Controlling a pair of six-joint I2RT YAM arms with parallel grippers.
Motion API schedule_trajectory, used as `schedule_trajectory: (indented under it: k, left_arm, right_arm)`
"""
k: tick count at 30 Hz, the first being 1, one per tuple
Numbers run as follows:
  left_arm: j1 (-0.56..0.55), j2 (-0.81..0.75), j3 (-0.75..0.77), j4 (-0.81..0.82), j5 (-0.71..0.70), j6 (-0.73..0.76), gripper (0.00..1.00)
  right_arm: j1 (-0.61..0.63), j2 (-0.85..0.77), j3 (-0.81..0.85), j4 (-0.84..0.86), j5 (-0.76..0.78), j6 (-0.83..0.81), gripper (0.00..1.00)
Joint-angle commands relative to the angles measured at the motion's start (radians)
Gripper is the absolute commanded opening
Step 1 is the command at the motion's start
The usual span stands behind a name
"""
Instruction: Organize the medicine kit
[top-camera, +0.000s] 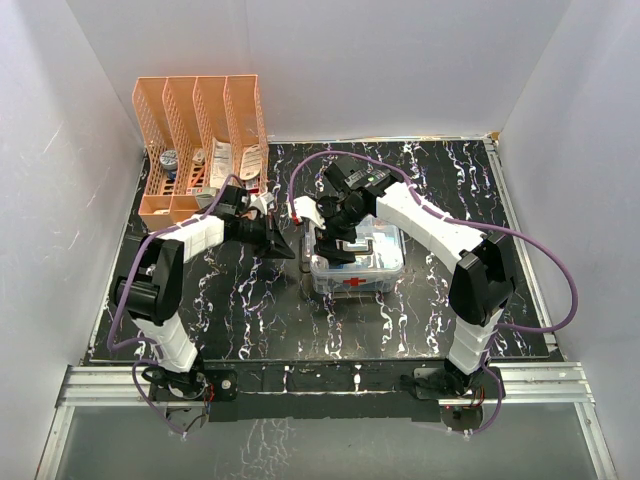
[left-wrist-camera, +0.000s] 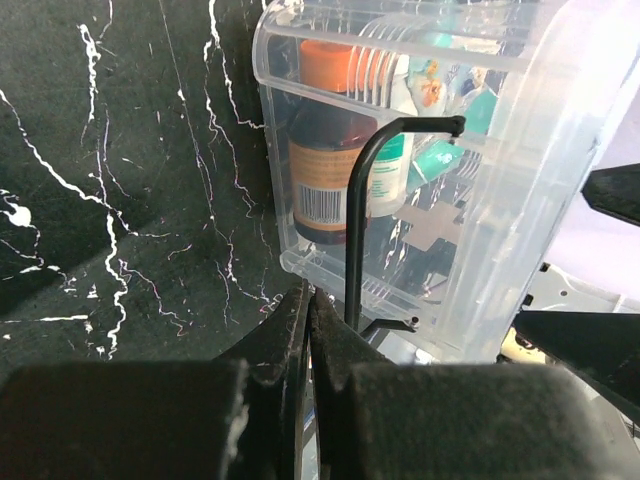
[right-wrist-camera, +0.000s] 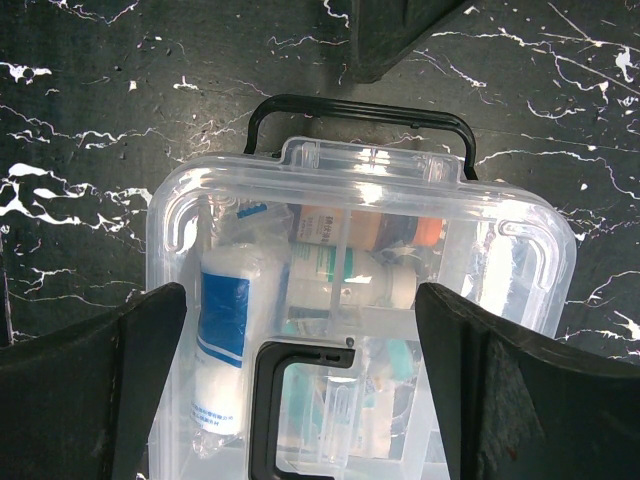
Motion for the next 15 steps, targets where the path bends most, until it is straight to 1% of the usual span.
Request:
schedule_trajectory:
  k: [1, 11, 15]
  left_arm:
    - [-0.014, 0.002, -0.02, 0.045, 0.026, -0.022, 0.0]
    - [-0.075, 0.035, 0.015, 0.109, 0.086, -0.081, 0.0]
    - [-0.078, 0.033, 0.022, 0.116, 0.102, -0.092, 0.0]
  right_arm:
    - [0.008, 0.023, -0.046, -0.034, 0.069, -0.013, 0.98]
    - [0.008, 0.04, -0.033, -0.032, 0.066, -0.008, 0.98]
    - [0.007, 0.037, -0.04, -0.032, 0.067, -0.005, 0.99]
